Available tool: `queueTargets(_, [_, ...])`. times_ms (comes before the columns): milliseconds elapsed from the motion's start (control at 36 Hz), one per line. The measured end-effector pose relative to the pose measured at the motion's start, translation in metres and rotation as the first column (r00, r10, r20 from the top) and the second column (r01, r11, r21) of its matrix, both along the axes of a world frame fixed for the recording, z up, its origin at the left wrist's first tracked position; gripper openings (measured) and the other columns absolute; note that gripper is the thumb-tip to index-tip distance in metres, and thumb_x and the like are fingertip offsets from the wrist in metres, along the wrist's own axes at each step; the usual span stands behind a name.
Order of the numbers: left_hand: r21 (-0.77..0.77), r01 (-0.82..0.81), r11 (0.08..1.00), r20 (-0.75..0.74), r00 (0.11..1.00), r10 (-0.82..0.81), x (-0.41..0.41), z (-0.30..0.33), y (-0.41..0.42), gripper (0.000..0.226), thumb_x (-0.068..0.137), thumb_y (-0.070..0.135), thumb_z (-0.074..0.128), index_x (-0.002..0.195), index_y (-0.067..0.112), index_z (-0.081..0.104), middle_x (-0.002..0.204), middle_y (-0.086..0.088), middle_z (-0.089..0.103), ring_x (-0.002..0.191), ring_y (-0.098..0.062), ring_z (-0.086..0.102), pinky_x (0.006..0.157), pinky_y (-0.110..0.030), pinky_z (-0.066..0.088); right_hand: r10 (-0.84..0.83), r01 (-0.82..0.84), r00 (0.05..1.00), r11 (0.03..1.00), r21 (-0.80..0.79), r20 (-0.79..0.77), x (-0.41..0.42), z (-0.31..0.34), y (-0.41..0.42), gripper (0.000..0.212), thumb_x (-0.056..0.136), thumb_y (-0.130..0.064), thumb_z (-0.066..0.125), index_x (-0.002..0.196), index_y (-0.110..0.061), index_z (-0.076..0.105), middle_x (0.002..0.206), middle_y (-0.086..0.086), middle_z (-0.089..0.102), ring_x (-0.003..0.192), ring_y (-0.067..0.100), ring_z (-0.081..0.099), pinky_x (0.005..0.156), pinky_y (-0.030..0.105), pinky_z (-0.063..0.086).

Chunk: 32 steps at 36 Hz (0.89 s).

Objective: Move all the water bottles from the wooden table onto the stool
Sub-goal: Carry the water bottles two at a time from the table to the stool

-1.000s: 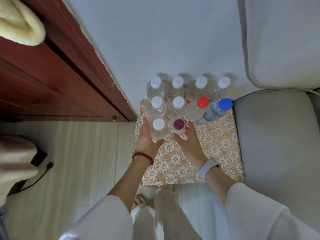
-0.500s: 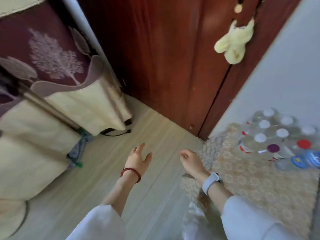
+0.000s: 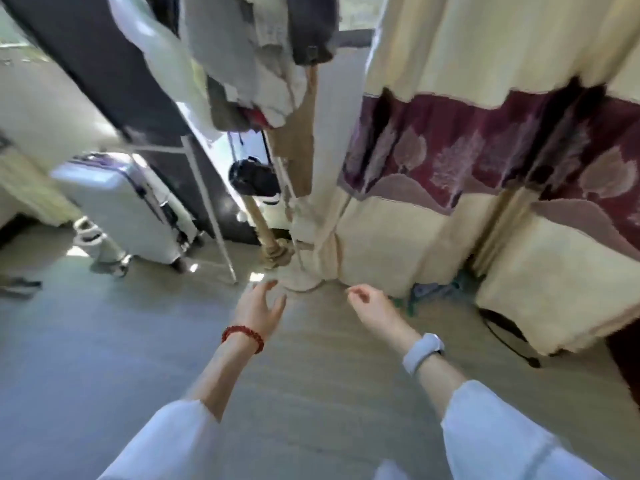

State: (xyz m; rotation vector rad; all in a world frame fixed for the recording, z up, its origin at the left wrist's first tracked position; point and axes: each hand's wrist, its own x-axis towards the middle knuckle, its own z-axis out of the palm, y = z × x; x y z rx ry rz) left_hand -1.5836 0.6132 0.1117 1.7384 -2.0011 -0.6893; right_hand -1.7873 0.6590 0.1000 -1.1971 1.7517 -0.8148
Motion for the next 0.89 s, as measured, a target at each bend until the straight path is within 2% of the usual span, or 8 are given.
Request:
queueTargets(83, [-0.038, -0.121, 0.992, -0.045, 0.992, 0.120, 0.070, 0.004, -0.024, 0.031, 0.086, 0.022, 0.059, 0.113, 0.006, 0.058, 0.112, -0.013, 0.060, 0.103, -0.025, 0.057, 0.088, -0.027, 0.041, 0.155, -0.156, 0.987, 0.988, 0.000, -0.028, 0.066, 0.009, -0.056, 0.026, 0.093, -0.013, 0.047, 0.111, 0.000, 0.060, 0.111, 0.018, 0.064, 0.090, 0.014, 0.051, 0.064, 0.014, 0.034])
queueTargets(222, [-0.040, -0.346, 0.937, -0.070, 0.937, 0.343, 0.198, -0.004, -0.077, 0.030, 0.087, 0.024, 0.056, 0.113, 0.009, 0.058, 0.115, -0.010, 0.060, 0.104, -0.022, 0.056, 0.087, -0.024, 0.039, 0.396, -0.395, 0.918, 0.918, 0.022, -0.039, 0.200, 0.009, -0.159, 0.026, 0.091, -0.022, 0.047, 0.109, -0.010, 0.061, 0.107, 0.014, 0.067, 0.094, 0.026, 0.063, 0.078, 0.033, 0.047])
queueTargets(306, [-0.043, -0.431, 0.901, -0.077, 0.901, 0.427, 0.268, -0.004, -0.122, 0.031, 0.088, 0.025, 0.055, 0.115, 0.009, 0.058, 0.116, -0.009, 0.060, 0.105, -0.021, 0.057, 0.088, -0.025, 0.039, 0.491, -0.492, 0.868, 0.871, 0.009, -0.072, 0.276, 0.008, -0.223, 0.026, 0.090, -0.027, 0.046, 0.107, -0.016, 0.061, 0.104, 0.005, 0.066, 0.099, 0.024, 0.063, 0.081, 0.033, 0.048])
queueTargets(417, [-0.048, -0.536, 0.843, -0.089, 0.843, 0.531, 0.359, 0.014, -0.194, 0.032, 0.088, 0.025, 0.054, 0.116, 0.009, 0.057, 0.117, -0.009, 0.060, 0.107, -0.020, 0.056, 0.088, -0.022, 0.037, 0.585, -0.587, 0.807, 0.810, -0.001, -0.087, 0.375, 0.016, -0.311, 0.028, 0.091, -0.025, 0.045, 0.112, -0.013, 0.060, 0.112, 0.009, 0.065, 0.103, 0.024, 0.061, 0.090, 0.037, 0.048])
queueTargets(500, [-0.076, -0.600, 0.797, -0.101, 0.799, 0.592, 0.426, 0.037, -0.240, 0.029, 0.089, 0.025, 0.054, 0.114, 0.010, 0.058, 0.116, -0.008, 0.060, 0.106, -0.020, 0.056, 0.087, -0.022, 0.037, 0.638, -0.644, 0.763, 0.764, -0.038, -0.107, 0.455, 0.029, -0.371, 0.028, 0.091, -0.024, 0.045, 0.111, -0.012, 0.061, 0.111, 0.010, 0.066, 0.101, 0.024, 0.062, 0.083, 0.029, 0.044])
queueTargets(639, [-0.132, -0.727, 0.673, -0.171, 0.686, 0.707, 0.533, 0.058, -0.271, 0.025, 0.087, 0.023, 0.055, 0.109, 0.013, 0.060, 0.111, -0.005, 0.062, 0.102, -0.017, 0.058, 0.085, -0.022, 0.038, 0.762, -0.772, 0.633, 0.634, -0.043, -0.134, 0.593, 0.047, -0.431, 0.028, 0.090, -0.025, 0.046, 0.110, -0.012, 0.062, 0.109, 0.010, 0.068, 0.099, 0.025, 0.063, 0.084, 0.029, 0.045])
queueTargets(778, [-0.091, -0.854, 0.513, -0.231, 0.519, 0.823, 0.662, 0.042, -0.279, 0.022, 0.086, 0.020, 0.056, 0.107, 0.012, 0.061, 0.108, -0.006, 0.062, 0.099, -0.018, 0.058, 0.085, -0.022, 0.039, 0.861, -0.868, 0.496, 0.497, -0.027, -0.116, 0.741, 0.040, -0.466, 0.026, 0.089, -0.025, 0.045, 0.105, -0.014, 0.063, 0.106, 0.008, 0.068, 0.098, 0.026, 0.065, 0.087, 0.033, 0.049])
queueTargets(889, [-0.063, -0.894, 0.444, -0.243, 0.445, 0.862, 0.765, 0.029, -0.291, 0.022, 0.086, 0.019, 0.057, 0.106, 0.010, 0.062, 0.107, -0.007, 0.062, 0.097, -0.019, 0.058, 0.084, -0.021, 0.038, 0.907, -0.917, 0.395, 0.399, 0.000, -0.146, 0.849, 0.029, -0.488, 0.028, 0.091, -0.027, 0.043, 0.110, -0.015, 0.061, 0.109, 0.007, 0.067, 0.097, 0.024, 0.064, 0.084, 0.033, 0.050])
